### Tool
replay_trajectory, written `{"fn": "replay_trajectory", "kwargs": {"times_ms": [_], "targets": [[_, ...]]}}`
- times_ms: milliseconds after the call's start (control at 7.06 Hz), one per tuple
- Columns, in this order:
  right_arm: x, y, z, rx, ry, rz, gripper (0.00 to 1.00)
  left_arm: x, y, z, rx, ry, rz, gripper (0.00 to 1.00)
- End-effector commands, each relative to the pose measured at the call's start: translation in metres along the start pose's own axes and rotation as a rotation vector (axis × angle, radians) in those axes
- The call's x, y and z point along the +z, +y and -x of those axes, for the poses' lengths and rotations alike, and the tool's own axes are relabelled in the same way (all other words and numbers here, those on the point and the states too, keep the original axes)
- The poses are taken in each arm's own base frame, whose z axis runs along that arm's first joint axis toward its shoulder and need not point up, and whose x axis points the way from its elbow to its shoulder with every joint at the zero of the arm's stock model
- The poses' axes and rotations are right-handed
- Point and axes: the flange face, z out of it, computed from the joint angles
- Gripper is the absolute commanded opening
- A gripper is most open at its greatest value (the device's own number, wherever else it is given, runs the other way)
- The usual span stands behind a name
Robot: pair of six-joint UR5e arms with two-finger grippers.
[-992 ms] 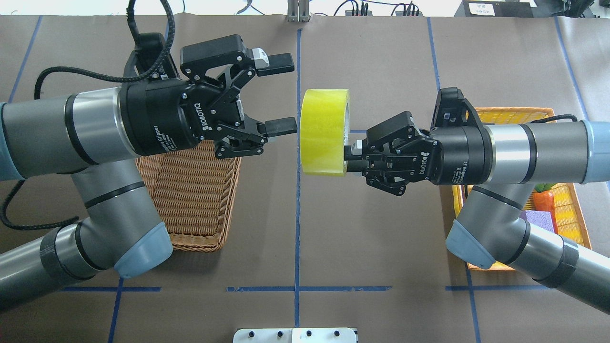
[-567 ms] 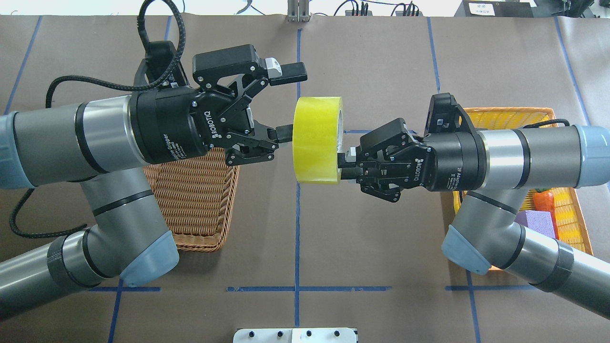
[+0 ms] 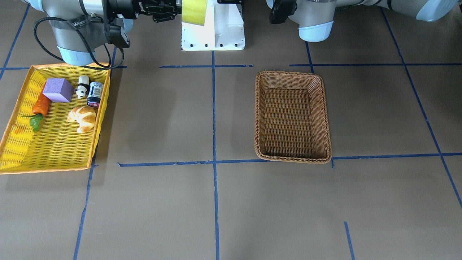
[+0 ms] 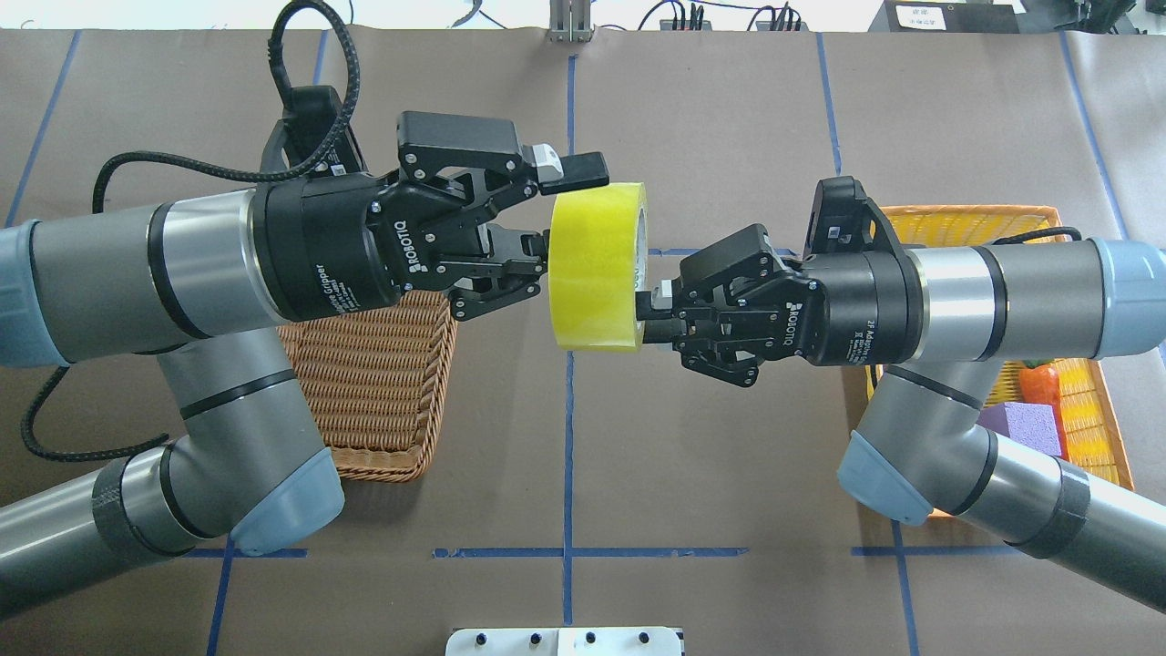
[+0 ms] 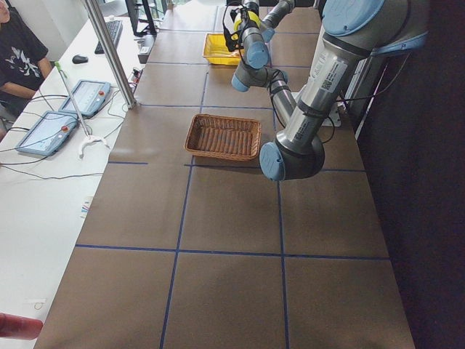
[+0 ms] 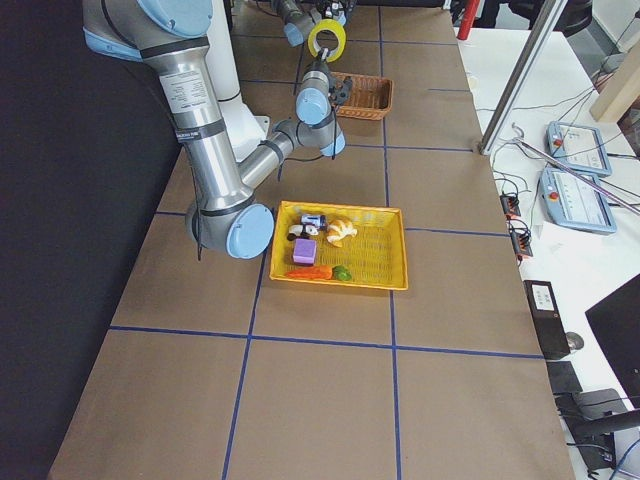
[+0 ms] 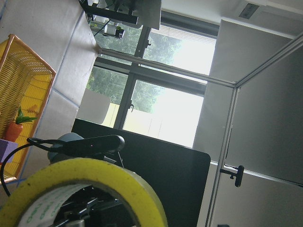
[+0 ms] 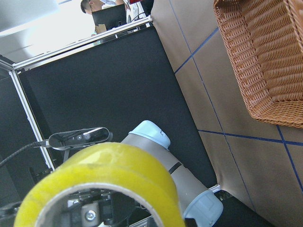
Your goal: Move tape to another basket
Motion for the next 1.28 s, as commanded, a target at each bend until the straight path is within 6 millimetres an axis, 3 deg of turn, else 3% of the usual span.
{"fn": "replay_trajectory", "kwargs": {"times_ms": [0, 283, 567, 709, 850, 992, 1134], "targets": [[-0.001, 0.0, 0.001, -0.005, 0.0, -0.003, 1.0, -0.002, 0.001, 0.001, -0.002, -0.001, 0.002, 0.0], [-0.011, 0.001, -0.001, -0.01, 0.019, 0.008, 1.0, -0.008, 0.007, -0.006, 0.003, 0.015, 0.008, 0.0], [-0.04, -0.003, -0.012, -0.026, 0.026, 0.01, 1.0, -0.013, 0.004, -0.014, 0.011, 0.05, -0.006, 0.0], [-0.059, -0.013, -0.009, -0.038, 0.05, -0.018, 1.0, -0.019, -0.004, -0.021, 0.026, 0.052, -0.027, 0.0], [-0.089, -0.03, 0.005, -0.073, 0.103, -0.05, 1.0, -0.034, -0.019, -0.013, 0.04, 0.012, -0.071, 0.0], [-0.114, -0.048, 0.017, -0.111, 0.182, -0.079, 1.0, -0.061, -0.042, 0.008, 0.04, -0.089, -0.128, 0.0], [-0.123, -0.063, 0.018, -0.131, 0.251, -0.126, 1.0, -0.065, -0.06, 0.013, 0.036, -0.174, -0.16, 0.0]]}}
